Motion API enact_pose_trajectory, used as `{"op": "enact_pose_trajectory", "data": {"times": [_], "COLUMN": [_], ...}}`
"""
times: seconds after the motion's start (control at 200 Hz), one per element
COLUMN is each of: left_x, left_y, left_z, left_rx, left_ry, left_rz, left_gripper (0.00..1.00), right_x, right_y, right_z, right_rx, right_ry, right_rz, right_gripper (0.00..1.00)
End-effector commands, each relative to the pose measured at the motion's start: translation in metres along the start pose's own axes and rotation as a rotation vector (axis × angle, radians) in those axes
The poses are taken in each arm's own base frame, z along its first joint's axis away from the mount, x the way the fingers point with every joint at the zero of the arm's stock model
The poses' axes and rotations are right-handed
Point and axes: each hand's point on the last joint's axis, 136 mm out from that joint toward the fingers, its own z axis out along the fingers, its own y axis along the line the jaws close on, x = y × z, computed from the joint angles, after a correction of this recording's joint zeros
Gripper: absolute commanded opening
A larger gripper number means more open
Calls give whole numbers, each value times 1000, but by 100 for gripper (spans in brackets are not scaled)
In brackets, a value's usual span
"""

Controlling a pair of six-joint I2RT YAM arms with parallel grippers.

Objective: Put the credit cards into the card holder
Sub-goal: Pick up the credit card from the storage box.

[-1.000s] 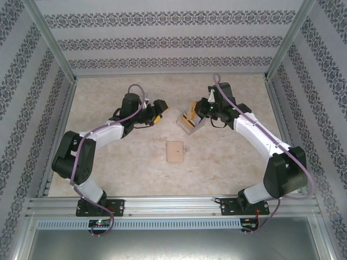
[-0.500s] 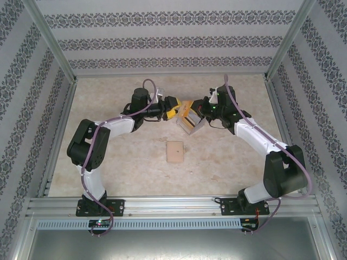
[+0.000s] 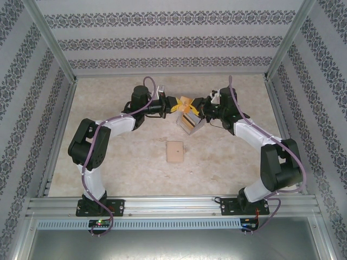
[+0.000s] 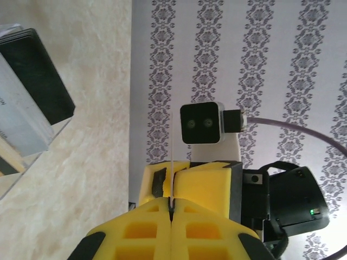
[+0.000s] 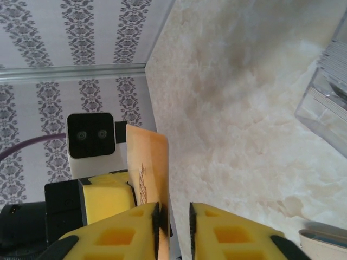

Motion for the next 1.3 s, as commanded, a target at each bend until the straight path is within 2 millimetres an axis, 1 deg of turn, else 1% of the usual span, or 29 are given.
{"op": "enact_pose_trajectory", "data": {"times": [0.0, 0.075, 0.13, 0.19, 0.285, 0.405, 0.465, 0.5, 0.52, 0.56, 0.629, 0.649, 0.664, 0.684, 0.699, 0.709, 0.714, 0.724, 0.734, 0.739, 0.769, 0.859, 0.899, 0.939, 1.019, 1.124, 1.214, 1.294], "left_x": [-2, -5, -6, -7, -6, -5, -4, -3, -2, -1, 5, 8, 10, 12, 14, 15, 16, 17, 19, 20, 24, 33, 37, 43, 53, 67, 78, 86], "left_y": [-17, -21, -22, -20, -18, -15, -11, -6, -3, 4, 24, 30, 36, 45, 47, 53, 55, 58, 65, 67, 77, 94, 100, 105, 113, 125, 132, 136], "left_z": [2, 1, 2, 2, 3, 2, 1, 0, 0, -2, -8, -10, -13, -17, -21, -24, -26, -28, -32, -34, -45, -73, -82, -88, -95, -99, -100, -101], "left_rx": [92, 128, 138, 134, 127, 118, 102, 84, 71, 40, -58, -92, -128, -175, -206, -239, -254, -278, -318, -334, -423, -587, -636, -674, -727, -800, -866, -914], "left_ry": [-22, -35, -38, -38, -36, -34, -33, -38, -42, -49, -51, -54, -57, -65, -74, -76, -79, -83, -84, -87, -95, -111, -112, -104, -83, -57, -29, -12], "left_rz": [-31, -54, -67, -77, -86, -94, -99, -103, -105, -110, -109, -100, -99, -95, -74, -72, -78, -58, -59, -62, -33, 31, 48, 63, 83, 113, 151, 185], "left_gripper": [0, 0, 0, 0, 0, 0, 15, 22, 29, 47, 54, 58, 62, 63, 64, 65, 65, 65, 67, 67, 70, 72, 72, 72, 73, 73, 75, 77], "right_x": [2, 3, 3, 3, 2, 3, 3, 2, 2, 2, 4, 5, 6, 9, 9, 12, 12, 13, 16, 15, 22, 41, 53, 64, 87, 108, 112, 112], "right_y": [11, 10, 14, 18, 19, 19, 18, 17, 16, 13, 8, 7, 4, 0, -4, -10, -9, -13, -18, -18, -30, -62, -71, -77, -94, -117, -137, -149], "right_z": [-1, 1, 2, 3, 5, 7, 7, 5, 4, 2, -1, -2, -3, -4, -5, -5, -6, -7, -7, -8, -10, -19, -19, -18, -10, 0, 0, 0], "right_rx": [-53, -62, -84, -113, -135, -143, -136, -130, -124, -115, -101, -92, -79, -57, -34, -3, -4, 18, 45, 45, 113, 323, 391, 424, 436, 478, 539, 558], "right_ry": [23, 33, 40, 47, 55, 58, 51, 43, 38, 26, 12, 9, 5, 2, -5, -3, -7, -12, -12, -17, -25, -47, -26, 7, 89, 160, 172, 175], "right_rz": [-10, -2, -1, 5, 19, 15, 10, 6, 7, 10, -10, -24, -38, -62, -79, -67, -94, -100, -93, -121, -151, -320, -395, -433, -404, -400, -401, -394], "right_gripper": [27, 27, 26, 23, 21, 12, 5, 4, 4, 2, 1, 1, 1, 1, 1, 1, 1, 1, 1, 1, 1, 1, 1, 1, 1, 1, 1, 1]}}
